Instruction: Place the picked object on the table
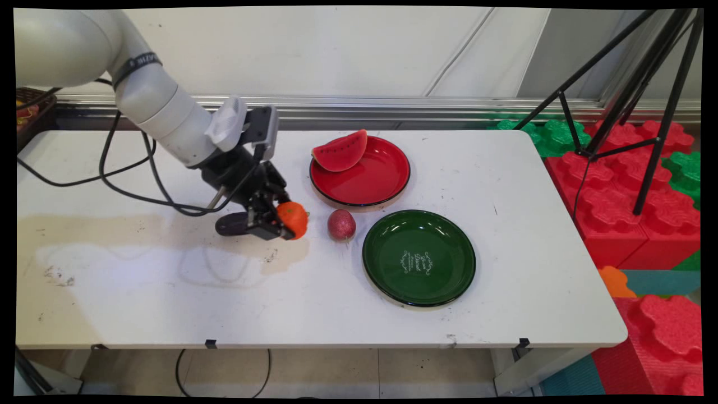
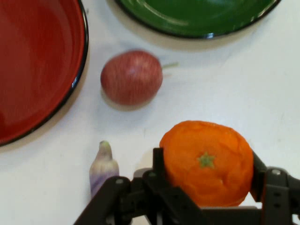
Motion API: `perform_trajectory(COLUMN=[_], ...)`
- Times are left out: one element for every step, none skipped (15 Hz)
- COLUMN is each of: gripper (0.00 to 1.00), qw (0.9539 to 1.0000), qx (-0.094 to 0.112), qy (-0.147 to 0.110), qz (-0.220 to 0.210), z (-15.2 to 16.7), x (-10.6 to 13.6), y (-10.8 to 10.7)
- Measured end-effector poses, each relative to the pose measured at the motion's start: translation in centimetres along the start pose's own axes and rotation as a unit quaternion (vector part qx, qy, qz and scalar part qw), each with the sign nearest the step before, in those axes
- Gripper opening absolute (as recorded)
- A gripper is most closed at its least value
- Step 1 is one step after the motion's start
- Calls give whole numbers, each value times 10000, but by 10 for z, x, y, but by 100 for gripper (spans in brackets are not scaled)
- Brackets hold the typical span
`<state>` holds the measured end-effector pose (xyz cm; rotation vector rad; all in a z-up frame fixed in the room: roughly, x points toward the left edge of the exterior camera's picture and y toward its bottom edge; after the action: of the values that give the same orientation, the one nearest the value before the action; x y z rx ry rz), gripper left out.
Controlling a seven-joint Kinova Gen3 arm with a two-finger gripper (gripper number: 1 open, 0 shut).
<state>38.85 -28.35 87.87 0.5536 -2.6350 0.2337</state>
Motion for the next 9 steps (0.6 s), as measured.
perform_trajectory(gripper=[0,0,0,0,0,0,0,0,0], qw=[10000,9999,9999,9997,9996,9995,9993,9991,9989], qx=[-3,-11,-20,-41,-59,-80,-104,-137,-153], qy=[-57,-110,-141,-205,-239,-268,-303,-344,-367], qz=[-16,-41,-56,-91,-112,-141,-178,-223,-260], z=[3,8,11,18,22,27,33,39,44], x=[-6,-11,-14,-21,-24,-27,-30,-34,-37], y=[-1,-3,-4,-5,-6,-6,-6,-6,-6])
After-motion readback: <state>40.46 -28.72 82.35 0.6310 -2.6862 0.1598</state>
